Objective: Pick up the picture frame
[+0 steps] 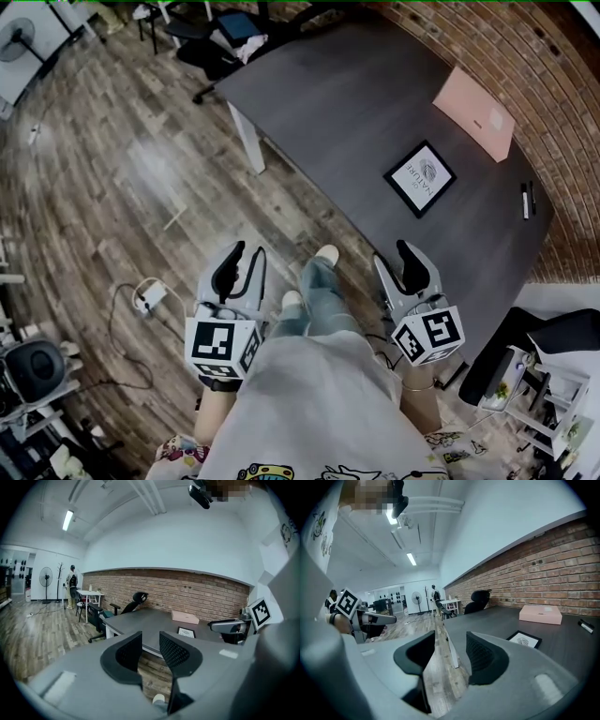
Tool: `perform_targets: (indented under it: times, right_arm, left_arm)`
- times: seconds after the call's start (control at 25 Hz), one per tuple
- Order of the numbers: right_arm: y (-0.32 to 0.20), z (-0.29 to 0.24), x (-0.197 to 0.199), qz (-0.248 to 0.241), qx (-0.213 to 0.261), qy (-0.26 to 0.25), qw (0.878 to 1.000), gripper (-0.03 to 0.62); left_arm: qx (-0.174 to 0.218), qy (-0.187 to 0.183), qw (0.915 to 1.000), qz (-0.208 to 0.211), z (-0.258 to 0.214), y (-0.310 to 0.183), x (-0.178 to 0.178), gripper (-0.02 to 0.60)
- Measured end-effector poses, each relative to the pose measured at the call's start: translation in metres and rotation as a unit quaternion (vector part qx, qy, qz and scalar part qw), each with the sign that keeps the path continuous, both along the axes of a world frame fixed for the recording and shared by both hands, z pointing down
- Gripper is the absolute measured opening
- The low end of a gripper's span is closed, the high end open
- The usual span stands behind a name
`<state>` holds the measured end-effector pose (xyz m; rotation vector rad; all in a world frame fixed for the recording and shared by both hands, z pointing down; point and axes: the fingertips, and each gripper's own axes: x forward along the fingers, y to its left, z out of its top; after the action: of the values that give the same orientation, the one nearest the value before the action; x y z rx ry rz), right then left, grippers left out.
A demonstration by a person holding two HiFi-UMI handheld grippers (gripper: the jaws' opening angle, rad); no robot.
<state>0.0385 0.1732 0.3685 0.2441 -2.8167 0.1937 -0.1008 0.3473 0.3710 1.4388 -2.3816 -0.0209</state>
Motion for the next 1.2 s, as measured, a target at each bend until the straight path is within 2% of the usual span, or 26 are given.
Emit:
perform_targets:
  times: [0.32,0.64,0.92,1.2]
  right_arm:
    - [-0.07,0.003,-0.023,0.049,-0.007,-0.003,0.999,0.215]
    - [-0.151,-0.003,-0.042,0.104,-0.015,-0.006,0.994,0.218]
    - [-0.214,-0.018,-0.029,0.163,-0.026,-0.022,0.986,0.218]
    - [-0.247,-0.022,0.004,0.228,-0.038,-0.038,0.972,0.216]
  left_arm:
    - [-0.002,-0.007,0.9993,0.038,-0.003,-0.071,-0.041,0.127]
    - [0.004,-0.023,0.9949,0.098,-0.023,-0.178,-0.081,0.138]
    - [0.003,-0.033,0.986,0.163,-0.044,-0.268,-0.079,0.146]
    - [0.002,-0.035,0.9695,0.243,-0.05,-0.337,-0.052,0.153]
